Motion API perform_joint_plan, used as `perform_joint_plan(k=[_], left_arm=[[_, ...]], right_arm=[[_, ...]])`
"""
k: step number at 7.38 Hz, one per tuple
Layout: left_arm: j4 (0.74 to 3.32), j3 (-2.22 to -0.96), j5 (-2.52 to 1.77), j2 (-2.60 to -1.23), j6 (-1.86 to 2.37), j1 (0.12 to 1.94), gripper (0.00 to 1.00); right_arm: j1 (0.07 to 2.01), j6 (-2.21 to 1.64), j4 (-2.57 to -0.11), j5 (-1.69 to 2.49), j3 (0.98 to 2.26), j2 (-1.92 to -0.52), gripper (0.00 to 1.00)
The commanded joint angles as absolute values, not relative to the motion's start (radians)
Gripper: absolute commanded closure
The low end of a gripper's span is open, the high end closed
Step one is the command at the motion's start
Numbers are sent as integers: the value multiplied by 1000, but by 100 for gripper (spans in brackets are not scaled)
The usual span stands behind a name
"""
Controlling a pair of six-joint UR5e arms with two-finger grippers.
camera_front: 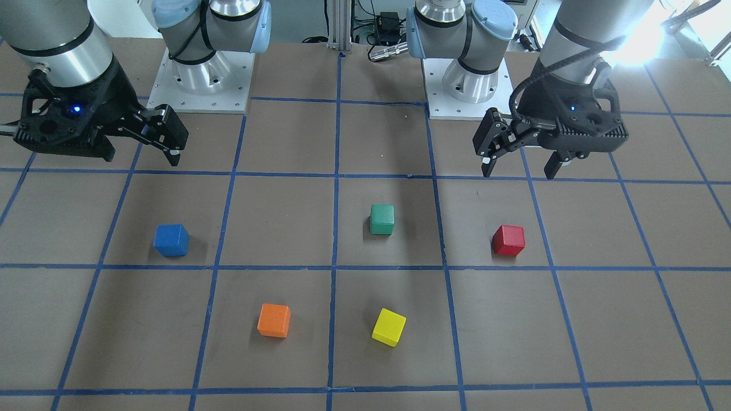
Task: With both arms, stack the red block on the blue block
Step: 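Lower the left gripper toward the red cube nearest it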
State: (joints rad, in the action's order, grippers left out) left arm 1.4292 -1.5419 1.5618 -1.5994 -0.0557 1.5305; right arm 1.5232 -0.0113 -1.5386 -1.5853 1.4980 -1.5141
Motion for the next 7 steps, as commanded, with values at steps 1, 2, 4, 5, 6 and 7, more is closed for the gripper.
perform_joint_plan(k=[1, 2, 4, 5, 6, 7], left_arm=[[1446, -1531, 1556, -1621, -58, 1529, 0], [1477, -1535, 1549, -1624, -60, 1523, 0], [1462, -1607, 1555, -1640, -124, 1467, 0], [1407, -1677, 1555, -1647, -215, 1413, 0], [1319, -1771, 1554, -1652, -312, 1357, 0], [1187, -1875, 1554, -1658, -395, 1304, 0]], right_arm=[[1523, -5, -1539, -1594, 1499, -1514, 0], [1522, -2, -1539, -1597, 1497, -1513, 0], [1522, -2, -1539, -1598, 1499, -1514, 0], [1522, -2, -1539, -1597, 1499, -1514, 0], [1522, -2, -1539, -1597, 1499, -1514, 0], [1522, -2, -1540, -1597, 1499, -1513, 0]])
